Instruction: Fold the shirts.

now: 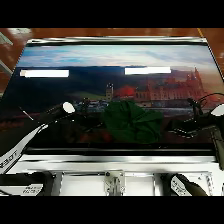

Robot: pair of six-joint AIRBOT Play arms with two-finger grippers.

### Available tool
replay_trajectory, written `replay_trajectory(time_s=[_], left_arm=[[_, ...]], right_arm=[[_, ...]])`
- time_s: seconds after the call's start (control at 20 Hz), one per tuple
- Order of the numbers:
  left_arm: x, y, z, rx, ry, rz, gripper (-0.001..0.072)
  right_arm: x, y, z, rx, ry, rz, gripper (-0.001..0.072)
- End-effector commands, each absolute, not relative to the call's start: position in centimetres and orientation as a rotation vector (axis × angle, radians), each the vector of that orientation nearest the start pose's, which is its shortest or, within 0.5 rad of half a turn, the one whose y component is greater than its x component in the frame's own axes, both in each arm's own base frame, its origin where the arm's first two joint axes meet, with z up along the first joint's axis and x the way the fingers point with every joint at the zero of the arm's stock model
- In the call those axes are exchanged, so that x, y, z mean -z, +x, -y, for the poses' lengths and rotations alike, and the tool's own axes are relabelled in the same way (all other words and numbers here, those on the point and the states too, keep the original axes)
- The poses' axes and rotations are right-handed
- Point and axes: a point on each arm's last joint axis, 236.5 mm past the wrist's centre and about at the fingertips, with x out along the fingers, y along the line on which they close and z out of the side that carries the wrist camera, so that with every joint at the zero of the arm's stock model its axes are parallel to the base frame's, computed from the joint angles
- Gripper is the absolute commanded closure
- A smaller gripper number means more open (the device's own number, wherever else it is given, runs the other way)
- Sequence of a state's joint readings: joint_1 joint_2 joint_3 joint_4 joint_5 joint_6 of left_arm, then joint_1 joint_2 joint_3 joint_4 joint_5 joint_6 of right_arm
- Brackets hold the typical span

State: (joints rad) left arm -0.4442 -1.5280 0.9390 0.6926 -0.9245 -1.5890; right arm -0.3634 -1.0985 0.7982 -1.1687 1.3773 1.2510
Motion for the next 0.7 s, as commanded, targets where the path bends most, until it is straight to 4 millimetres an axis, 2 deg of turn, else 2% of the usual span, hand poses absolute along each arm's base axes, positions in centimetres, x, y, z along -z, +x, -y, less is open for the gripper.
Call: replay_trajectory(time_s=[0.0, 0.2, 0.35, 0.45, 0.55, 0.65], left_arm=[[9.9, 30.0, 31.0, 0.457, -0.672, -1.576, 0.0268], [10.9, 30.1, 31.1, 0.433, -0.680, -1.590, 0.0268], [11.5, 29.9, 31.0, 0.426, -0.678, -1.606, 0.0280], [11.5, 29.8, 31.0, 0.447, -0.656, -1.602, 0.0652], [11.5, 29.9, 31.0, 0.453, -0.651, -1.598, 0.0672], [11.4, 29.9, 30.9, 0.455, -0.650, -1.595, 0.0673]], right_arm=[[4.2, 25.0, -1.3, -0.240, 0.465, -1.502, 0.0014], [4.5, 25.9, -2.9, -0.270, 0.544, -1.441, 0.0015], [5.1, 26.1, -2.8, -0.256, 0.551, -1.433, 0.0015], [5.3, 26.6, -3.4, -0.267, 0.595, -1.425, 0.0015], [6.4, 26.5, -4.6, -0.297, 0.574, -1.466, 0.0015], [8.0, 26.1, -6.8, -0.361, 0.479, -1.523, 0.0015]])
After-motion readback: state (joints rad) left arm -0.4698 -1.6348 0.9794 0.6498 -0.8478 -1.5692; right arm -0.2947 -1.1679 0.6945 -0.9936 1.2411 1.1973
